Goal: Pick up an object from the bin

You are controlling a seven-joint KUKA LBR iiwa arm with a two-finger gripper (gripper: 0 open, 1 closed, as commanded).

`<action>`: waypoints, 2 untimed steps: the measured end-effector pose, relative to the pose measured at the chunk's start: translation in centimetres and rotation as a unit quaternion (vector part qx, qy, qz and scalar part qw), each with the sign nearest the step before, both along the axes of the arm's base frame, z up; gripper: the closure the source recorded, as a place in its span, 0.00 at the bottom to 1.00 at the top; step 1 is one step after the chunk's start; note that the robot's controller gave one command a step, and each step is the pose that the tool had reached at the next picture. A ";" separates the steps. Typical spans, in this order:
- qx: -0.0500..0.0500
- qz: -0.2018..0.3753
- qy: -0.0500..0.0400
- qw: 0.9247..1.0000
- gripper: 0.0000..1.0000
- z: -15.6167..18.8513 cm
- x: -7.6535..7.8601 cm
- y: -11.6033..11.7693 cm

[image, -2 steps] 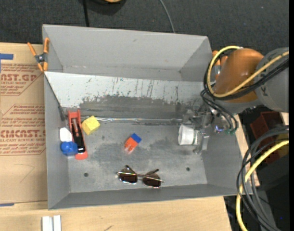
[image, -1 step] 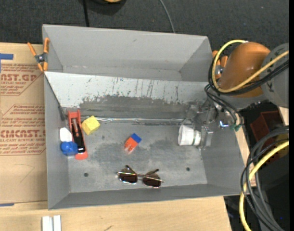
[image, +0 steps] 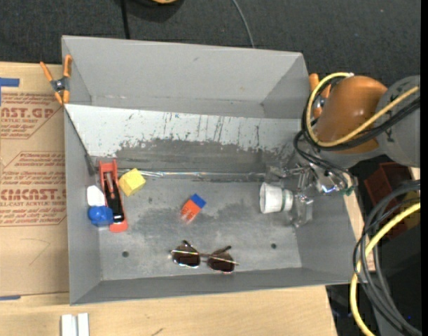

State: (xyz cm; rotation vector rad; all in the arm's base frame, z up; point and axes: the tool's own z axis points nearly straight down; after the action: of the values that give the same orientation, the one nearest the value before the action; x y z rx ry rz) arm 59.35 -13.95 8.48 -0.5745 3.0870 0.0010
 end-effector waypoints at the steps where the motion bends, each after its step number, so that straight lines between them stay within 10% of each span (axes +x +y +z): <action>1: 0.000 -0.155 -0.003 0.988 1.00 -1.5 0.0 -0.9; 2: 0.000 -0.155 -0.003 0.988 1.00 -1.5 0.0 -0.9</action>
Offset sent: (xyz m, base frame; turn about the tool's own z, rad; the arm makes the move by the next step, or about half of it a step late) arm 0.0000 0.0000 0.0000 0.0000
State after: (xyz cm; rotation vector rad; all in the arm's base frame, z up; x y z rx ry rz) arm 59.32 -14.87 6.99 -0.0894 3.1328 -0.0010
